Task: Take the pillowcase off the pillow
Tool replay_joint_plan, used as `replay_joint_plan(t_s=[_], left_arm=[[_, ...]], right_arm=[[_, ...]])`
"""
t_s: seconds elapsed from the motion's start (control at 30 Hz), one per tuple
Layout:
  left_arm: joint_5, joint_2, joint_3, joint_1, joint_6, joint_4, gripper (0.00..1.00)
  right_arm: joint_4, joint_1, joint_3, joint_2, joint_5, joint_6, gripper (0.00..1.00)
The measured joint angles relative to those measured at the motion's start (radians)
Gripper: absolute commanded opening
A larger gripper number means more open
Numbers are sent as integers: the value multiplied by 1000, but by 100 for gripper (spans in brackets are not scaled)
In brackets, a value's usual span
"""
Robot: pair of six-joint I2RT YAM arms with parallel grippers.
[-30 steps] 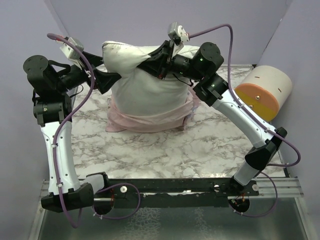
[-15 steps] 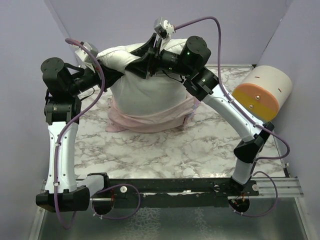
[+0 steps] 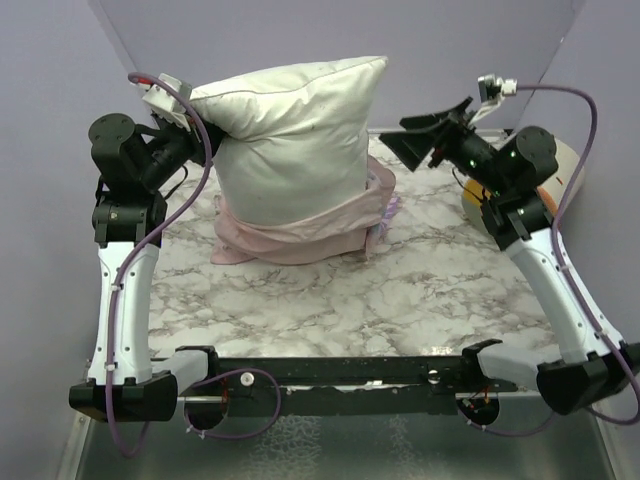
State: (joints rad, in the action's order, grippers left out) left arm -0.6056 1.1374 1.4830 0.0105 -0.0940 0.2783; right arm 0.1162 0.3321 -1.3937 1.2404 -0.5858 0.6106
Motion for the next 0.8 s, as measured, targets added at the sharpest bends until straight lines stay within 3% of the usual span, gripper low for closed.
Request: replay_joint_plan(t_s=[0.17,0.4,0.8], left_arm=[[74,16,45,3,1,9,0],[76,29,83,3,3,48,0],[75,31,114,3,20,105,0]], right_arm=[[-40,-38,270,-147,26,7,100],[-64,-40,519,-146,69,49,99],[140,-46,467,85,70,208,97]])
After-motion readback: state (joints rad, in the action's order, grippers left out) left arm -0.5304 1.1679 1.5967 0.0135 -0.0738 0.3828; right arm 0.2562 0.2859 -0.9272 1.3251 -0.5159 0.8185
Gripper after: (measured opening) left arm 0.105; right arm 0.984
